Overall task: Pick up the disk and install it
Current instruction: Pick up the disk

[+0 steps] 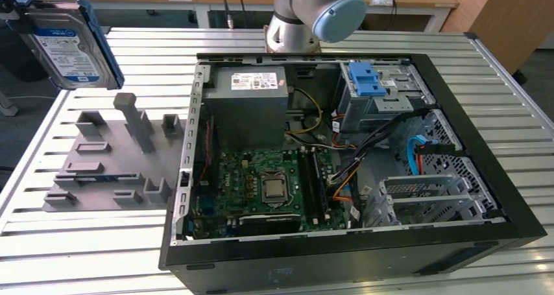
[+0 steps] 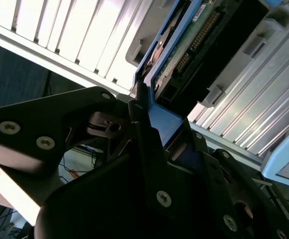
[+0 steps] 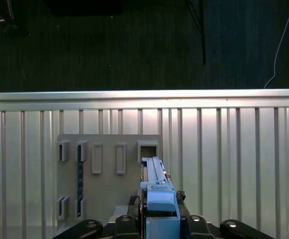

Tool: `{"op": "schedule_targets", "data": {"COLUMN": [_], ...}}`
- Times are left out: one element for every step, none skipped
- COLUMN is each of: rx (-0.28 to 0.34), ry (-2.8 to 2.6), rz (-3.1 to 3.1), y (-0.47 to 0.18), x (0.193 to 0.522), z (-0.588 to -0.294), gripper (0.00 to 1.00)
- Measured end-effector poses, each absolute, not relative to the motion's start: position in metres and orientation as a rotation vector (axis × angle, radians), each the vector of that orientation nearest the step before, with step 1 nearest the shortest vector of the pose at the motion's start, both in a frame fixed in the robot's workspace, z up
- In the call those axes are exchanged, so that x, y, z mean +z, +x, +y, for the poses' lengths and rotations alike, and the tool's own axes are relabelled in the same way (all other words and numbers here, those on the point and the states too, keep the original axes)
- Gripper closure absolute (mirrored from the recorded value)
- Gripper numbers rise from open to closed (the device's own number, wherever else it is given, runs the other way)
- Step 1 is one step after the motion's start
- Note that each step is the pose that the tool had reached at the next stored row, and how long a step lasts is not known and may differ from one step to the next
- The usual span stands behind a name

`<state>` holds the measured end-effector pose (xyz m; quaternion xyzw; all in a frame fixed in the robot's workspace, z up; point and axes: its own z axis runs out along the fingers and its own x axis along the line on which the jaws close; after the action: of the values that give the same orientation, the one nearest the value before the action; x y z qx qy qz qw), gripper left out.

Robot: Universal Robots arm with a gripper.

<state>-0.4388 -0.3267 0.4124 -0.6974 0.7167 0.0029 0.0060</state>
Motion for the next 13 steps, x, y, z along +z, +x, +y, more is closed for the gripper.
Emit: {"op": "schedule_targets", "data": {"rx": [0.009,0.009,0.009,0.009,0.009,0.009,0.009,0.009,0.009,0.009,0.008,0.008,0.008], "ry": [-2.183,-2.183,-2.183,-2.183,-2.183,-2.182,-2.182,-2.182,-2.182,-2.182,-2.182,-2.182,-2.182], "rz": [2.243,2.243,2.243,2.243,2.243,2.243,2.243,2.243,2.243,2.243,2.243,2.243,2.243], "y": [-0.4388,-0.4388,-0.4388,-0.4388,-0.4388,-0.4388,-0.4388,-0.4388,-0.4388,-0.4388,-0.4388,-0.4388,-0.4388], "x": [0.4129,0.4134,0.414,0.4146,0.4151,0.4156,0.4162,0.4167,0.4173,0.4179,0.4184,0.419,0.4196], "z": [-0.3267,-0.3267,-0.3267,-0.3267,-0.3267,-0.3267,-0.3267,-0.3266,-0.3267,-0.3267,-0.3267,-0.3266,-0.3267], "gripper": [0.64,0.64,0.64,0.64,0.64,0.64,0.64,0.64,0.64,0.64,0.64,0.64,0.64]}}
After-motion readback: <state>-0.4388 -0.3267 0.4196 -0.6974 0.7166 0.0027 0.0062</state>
